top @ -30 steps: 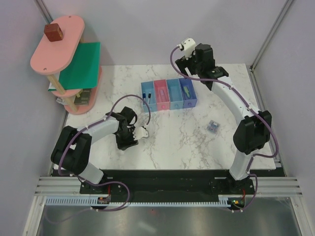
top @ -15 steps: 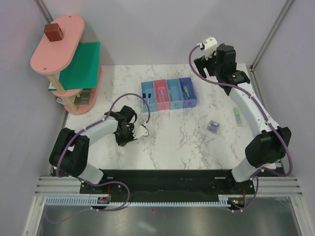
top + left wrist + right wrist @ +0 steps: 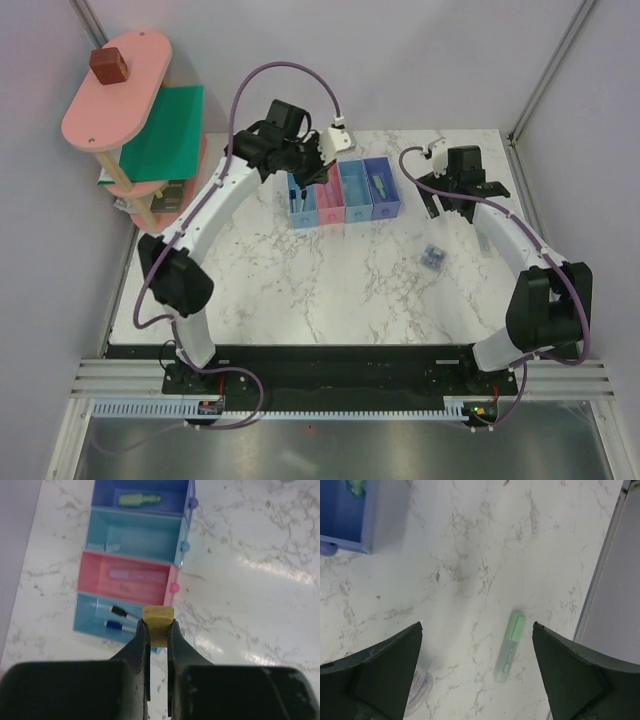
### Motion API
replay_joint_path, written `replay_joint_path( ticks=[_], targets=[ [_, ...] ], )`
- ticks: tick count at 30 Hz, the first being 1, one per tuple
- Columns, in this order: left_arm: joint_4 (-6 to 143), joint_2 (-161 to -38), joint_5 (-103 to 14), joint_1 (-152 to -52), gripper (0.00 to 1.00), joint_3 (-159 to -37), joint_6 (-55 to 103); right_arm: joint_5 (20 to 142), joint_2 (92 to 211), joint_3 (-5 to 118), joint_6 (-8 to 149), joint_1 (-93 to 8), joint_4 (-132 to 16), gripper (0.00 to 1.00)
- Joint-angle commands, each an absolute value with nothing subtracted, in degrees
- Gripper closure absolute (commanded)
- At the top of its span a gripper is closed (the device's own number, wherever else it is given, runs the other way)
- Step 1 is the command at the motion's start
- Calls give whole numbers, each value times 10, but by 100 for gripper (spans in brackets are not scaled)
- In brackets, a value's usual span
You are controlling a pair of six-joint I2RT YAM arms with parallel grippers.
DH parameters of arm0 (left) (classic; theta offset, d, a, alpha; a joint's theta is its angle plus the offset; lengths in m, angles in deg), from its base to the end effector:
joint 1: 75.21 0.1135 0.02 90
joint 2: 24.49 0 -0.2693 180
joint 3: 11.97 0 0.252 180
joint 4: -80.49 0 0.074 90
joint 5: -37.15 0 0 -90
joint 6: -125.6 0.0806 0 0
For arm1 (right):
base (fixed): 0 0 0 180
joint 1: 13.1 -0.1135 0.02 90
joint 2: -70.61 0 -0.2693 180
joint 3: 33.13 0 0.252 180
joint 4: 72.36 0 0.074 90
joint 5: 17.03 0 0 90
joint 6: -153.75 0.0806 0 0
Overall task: Sort the stationery into containers
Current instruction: Move the storage box to the center of the board.
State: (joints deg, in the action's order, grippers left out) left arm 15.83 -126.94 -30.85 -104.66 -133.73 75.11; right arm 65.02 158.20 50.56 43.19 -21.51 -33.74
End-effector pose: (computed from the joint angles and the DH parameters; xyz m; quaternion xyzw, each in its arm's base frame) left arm 0.3512 -0.2330 0.3540 0.5738 0.7075 -0.1431 0.3869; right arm 0.3711 0.0436 0.2615 -0.2014 0.8911 -0.1056 0.3926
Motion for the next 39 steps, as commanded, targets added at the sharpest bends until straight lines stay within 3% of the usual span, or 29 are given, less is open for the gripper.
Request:
replay_joint_path(
  ticks=[1,6,20,34,39],
  targets=[
    [192,-1398,-245,-1071,98,-1446,689,607,1560,480,458,-196,-348,2],
    [260,-1513,-231,-1085,98,-1535,652,596,1560,454,463,-160,-358,2],
    [490,-1583,-245,-1112,98,-1522,599,593,1601,371,446,-70,-411,2],
    [518,-1669,-333,-1161,98,-1520,666,612,1660,370,471,-55,-429,3],
    [518,-1678,-353,-1163,95,-1515,683,710,1697,404,487,-20,-387,7]
  ],
)
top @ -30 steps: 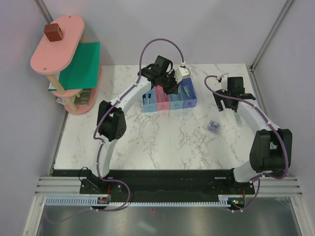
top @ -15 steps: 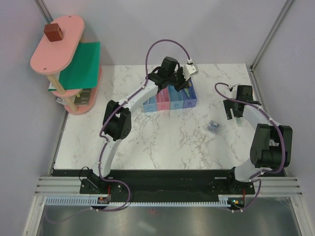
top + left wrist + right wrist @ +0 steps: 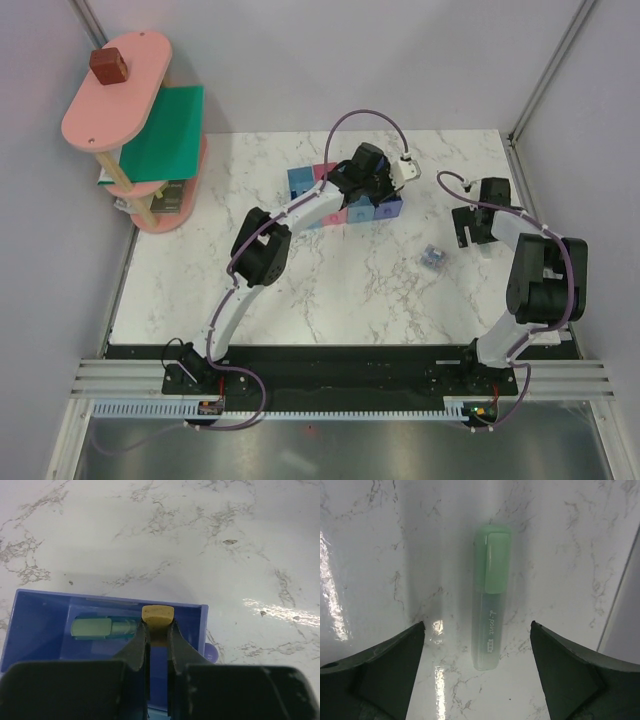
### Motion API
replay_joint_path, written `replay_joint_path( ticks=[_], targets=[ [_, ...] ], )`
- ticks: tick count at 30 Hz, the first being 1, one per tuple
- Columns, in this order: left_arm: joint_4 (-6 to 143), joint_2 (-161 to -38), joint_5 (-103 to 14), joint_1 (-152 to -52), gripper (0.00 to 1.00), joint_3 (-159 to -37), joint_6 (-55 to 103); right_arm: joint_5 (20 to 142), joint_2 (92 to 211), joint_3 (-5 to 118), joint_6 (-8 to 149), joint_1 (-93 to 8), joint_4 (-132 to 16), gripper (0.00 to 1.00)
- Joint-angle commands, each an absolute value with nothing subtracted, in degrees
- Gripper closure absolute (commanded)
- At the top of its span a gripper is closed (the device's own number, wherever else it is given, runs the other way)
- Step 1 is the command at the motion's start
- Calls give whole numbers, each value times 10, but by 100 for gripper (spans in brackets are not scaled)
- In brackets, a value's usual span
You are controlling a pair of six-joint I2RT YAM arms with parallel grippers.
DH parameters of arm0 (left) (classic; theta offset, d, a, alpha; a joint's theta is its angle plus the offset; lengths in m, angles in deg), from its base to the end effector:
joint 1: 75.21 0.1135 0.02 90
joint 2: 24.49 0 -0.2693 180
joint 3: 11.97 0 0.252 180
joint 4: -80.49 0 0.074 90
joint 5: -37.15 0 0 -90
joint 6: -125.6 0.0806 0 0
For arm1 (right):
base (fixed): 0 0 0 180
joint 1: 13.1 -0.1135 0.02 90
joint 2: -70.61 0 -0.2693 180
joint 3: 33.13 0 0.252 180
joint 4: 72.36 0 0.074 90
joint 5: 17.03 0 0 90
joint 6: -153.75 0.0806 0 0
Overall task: Sort the stationery into containers
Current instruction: Move the storage box to the center of the board.
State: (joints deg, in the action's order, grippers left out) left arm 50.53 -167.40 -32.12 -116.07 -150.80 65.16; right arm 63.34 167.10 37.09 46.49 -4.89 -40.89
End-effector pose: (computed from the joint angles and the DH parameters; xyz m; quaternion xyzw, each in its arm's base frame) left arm 0.4427 -0.4206 0.1744 0.5698 0.6611 -0.2036 0.4436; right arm 0.3527 -0.0645 0.1398 -0.0523 0.9561 -0.1397 0.2523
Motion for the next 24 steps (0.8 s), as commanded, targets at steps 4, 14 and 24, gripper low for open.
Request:
replay_joint_path(
  ticks=[4,14,24],
  targets=[
    [517,-1677,-359,-1163,76,-1506,688,754,1719,422,478,-8,-367,9],
    [516,-1645,-387,-1163,28,-1470,683,789,1733,430,463,-5,-353,23],
    [536,-1601,-426,-1163,19,-1454,657,780,1713,416,456,-3,-355,61]
  ],
)
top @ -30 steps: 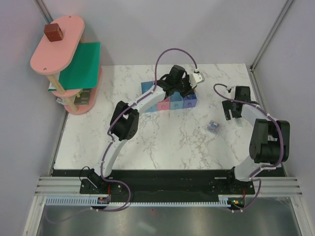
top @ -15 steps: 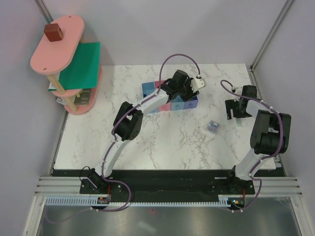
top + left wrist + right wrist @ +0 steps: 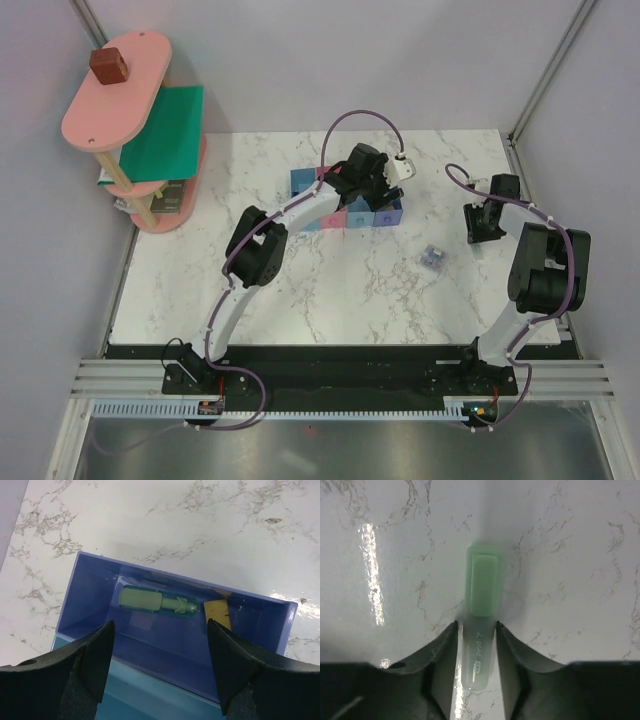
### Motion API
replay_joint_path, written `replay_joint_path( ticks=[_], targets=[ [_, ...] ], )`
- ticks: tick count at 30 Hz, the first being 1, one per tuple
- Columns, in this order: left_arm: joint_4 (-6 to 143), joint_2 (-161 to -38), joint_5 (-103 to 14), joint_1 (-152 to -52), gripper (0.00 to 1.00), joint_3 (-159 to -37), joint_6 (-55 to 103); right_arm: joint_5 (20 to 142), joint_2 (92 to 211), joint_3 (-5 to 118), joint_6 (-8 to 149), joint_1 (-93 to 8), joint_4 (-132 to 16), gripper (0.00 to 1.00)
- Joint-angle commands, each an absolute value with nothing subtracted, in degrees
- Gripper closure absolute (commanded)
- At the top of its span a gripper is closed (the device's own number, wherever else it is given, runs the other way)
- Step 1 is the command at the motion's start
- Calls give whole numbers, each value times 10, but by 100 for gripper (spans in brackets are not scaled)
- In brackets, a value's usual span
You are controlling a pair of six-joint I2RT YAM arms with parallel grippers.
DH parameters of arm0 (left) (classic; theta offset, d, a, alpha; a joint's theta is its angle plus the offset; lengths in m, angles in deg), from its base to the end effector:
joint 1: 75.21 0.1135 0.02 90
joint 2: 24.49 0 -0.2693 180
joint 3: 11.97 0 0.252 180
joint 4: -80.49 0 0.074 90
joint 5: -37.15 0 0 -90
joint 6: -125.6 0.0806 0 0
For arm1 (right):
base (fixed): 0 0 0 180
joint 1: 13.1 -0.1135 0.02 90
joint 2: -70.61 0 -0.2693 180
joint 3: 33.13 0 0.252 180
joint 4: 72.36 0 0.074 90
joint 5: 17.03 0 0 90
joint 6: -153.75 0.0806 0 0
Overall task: Sort the stationery into containers
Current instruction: Move the storage box to the center of the board, then place the stationery in the storage box.
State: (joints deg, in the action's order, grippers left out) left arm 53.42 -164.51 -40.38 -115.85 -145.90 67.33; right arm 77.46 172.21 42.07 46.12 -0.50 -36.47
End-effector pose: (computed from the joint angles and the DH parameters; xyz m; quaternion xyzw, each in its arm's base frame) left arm 0.4476 -0.4071 0.1763 0.5579 0.6751 -0.1320 0.4643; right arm 0.3641 -0.0749 0.1286 -0.0519 0.9688 -0.0257 0.2409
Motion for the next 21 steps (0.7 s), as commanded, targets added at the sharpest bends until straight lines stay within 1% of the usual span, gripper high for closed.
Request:
replay_joint_path(
  ticks=[1,2,4,7,8,9,10,18,21],
  targets=[
    [538,-1598,-432,-1163,19,-1454,655,780,1711,413,456,-2,-355,65],
    [541,-1595,-435,-1163,19,-1452,654,782,1710,410,456,-1,-356,73],
    [549,-1586,-446,-1163,19,-1451,649,782,1705,404,457,-1,-357,81],
    [569,-1576,-461,-1163,18,-1444,642,784,1699,398,459,-2,-360,85],
    [574,-1573,-463,-1163,14,-1442,636,786,1697,397,461,-1,-362,85],
    [577,-1569,-466,-1163,4,-1442,632,787,1696,395,461,-1,-362,85],
    [585,-1566,-466,-1163,0,-1442,629,788,1694,395,462,-2,-362,87],
    [576,-1545,-463,-1163,0,-1458,609,781,1676,406,470,-2,-363,90],
    [561,-1513,-473,-1163,0,-1443,624,783,1658,420,478,-2,-363,93]
  ],
)
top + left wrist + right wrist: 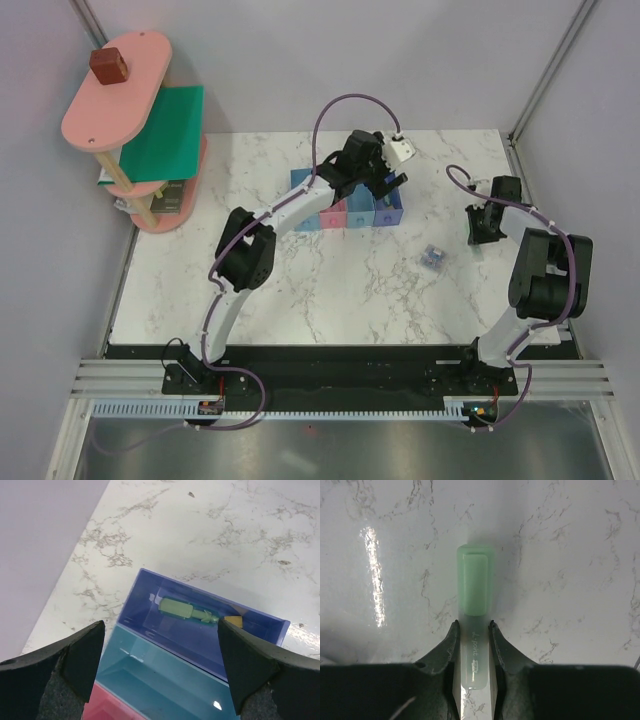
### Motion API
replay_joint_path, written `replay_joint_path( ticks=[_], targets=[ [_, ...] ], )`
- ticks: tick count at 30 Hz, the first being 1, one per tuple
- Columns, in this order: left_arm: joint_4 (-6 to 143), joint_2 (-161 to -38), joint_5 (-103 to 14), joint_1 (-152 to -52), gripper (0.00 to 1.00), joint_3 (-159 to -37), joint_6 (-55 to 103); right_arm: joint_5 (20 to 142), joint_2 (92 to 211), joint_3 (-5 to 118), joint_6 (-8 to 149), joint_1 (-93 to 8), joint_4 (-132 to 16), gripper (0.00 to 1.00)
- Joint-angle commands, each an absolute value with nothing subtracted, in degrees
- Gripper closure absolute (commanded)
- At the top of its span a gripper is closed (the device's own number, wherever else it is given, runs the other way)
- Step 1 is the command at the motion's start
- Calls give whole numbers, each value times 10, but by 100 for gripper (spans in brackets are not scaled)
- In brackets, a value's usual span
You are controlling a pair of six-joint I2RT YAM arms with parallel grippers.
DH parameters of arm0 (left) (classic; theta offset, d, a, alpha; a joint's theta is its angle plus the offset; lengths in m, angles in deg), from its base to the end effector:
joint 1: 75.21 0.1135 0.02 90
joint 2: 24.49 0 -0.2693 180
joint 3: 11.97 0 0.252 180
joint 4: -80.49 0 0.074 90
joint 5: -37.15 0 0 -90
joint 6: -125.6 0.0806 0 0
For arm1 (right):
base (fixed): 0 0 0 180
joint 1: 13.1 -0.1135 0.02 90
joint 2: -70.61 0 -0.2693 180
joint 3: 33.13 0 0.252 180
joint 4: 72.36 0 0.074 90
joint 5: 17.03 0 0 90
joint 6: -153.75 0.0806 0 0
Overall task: Sort the stationery into containers
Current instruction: Place the stationery in the storage box, then pick up the stationery from the corner of the board.
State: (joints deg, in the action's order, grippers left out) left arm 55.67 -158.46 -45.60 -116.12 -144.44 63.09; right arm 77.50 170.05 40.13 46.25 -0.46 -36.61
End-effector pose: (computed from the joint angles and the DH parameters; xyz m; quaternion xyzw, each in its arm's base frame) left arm 0.4444 -0.3986 0.2325 0.5041 0.6825 -0.1149 0.5166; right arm 0.3555 -0.0732 0.1318 -0.0507 0.9681 -0.0260 0.2440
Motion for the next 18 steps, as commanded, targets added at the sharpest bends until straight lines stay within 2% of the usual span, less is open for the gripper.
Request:
replay_joint_path(
  ticks=[1,9,15,18],
  targets=[
    [559,-1501,-478,-1163,0,-1424,628,790,1654,424,480,-1,-363,95],
    [476,-1360,-513,-1156,0,-1321,660,819,1627,510,499,-6,-325,96],
    [427,-1238,-527,-1156,0,-1130,700,835,1608,593,516,-59,-303,96],
    [418,-1181,-554,-1156,1,-1051,723,844,1628,649,560,-119,-298,96]
  ],
)
